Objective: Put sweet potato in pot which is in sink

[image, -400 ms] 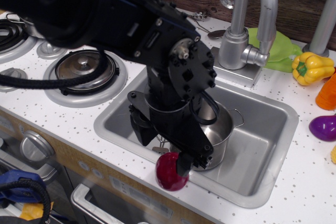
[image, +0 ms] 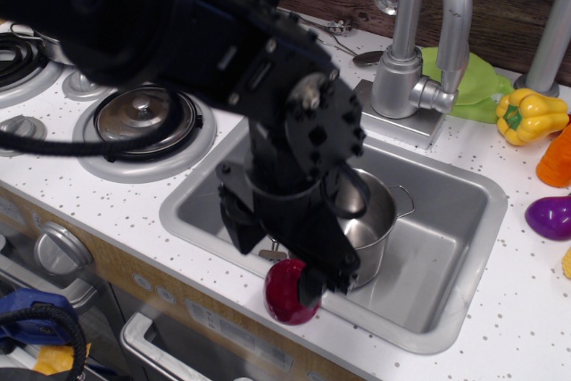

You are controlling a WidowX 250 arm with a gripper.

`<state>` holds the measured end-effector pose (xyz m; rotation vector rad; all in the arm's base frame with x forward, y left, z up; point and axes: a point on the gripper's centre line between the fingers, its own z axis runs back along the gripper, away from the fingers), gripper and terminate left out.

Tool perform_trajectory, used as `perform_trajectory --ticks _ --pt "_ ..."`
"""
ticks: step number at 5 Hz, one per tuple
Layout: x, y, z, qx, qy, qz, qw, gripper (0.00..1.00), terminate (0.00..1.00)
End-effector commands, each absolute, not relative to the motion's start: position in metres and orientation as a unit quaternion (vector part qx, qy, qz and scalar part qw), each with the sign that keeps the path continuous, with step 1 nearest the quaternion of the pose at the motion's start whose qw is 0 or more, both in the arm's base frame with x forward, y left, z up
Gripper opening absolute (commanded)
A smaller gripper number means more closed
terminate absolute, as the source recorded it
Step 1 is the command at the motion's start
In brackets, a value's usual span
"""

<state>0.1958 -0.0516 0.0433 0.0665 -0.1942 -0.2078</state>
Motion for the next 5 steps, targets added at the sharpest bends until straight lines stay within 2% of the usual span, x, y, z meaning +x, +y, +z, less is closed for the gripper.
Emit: perform_trajectory --ticks 1,3,4,5 --pt "0.203 -0.045 0.026 0.007 -0.117 -0.094 0.989 1.0 0.0" --pt "0.204 -0.043 0.01 -0.005 -0.133 -0.082 0.988 1.0 0.0" --pt "0.208 -0.044 0.018 0.002 -0.135 -0.09 0.987 0.0 0.0" --pt "0.222 -0.037 0.039 0.033 -0.139 -0.132 0.981 0.0 0.0"
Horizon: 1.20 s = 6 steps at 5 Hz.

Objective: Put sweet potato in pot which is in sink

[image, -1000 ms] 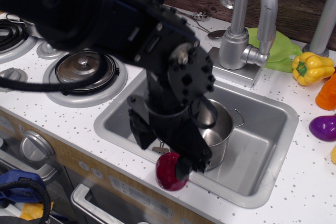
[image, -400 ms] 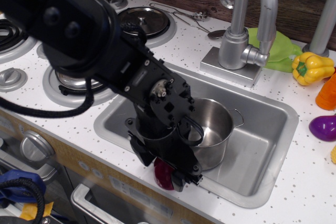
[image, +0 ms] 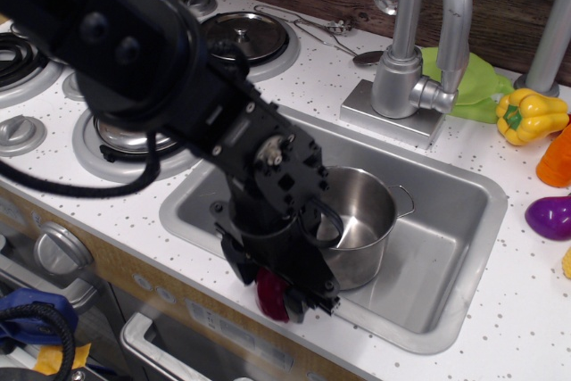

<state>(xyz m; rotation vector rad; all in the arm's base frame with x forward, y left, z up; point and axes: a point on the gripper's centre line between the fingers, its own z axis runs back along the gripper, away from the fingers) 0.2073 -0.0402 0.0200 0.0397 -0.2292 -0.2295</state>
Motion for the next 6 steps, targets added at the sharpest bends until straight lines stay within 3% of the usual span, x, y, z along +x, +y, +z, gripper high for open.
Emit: perform_trajectory --ticks 1,2,3,5,6 --pt "0.251 -0.023 0.053 0.044 -0.155 -0.19 0.969 0.0 0.0" --pt "0.286 -0.017 0.05 0.042 -0.174 -0.229 0.957 0.0 0.0" --pt "0.304 -0.015 0.044 0.022 -0.182 -0.253 0.95 1.0 0.0" --pt "0.304 -0.021 0.046 0.034 -0.186 -0.258 0.947 1.0 0.0" --pt "0.304 -0.021 0.046 0.034 -0.186 -0.258 0.947 1.0 1.0"
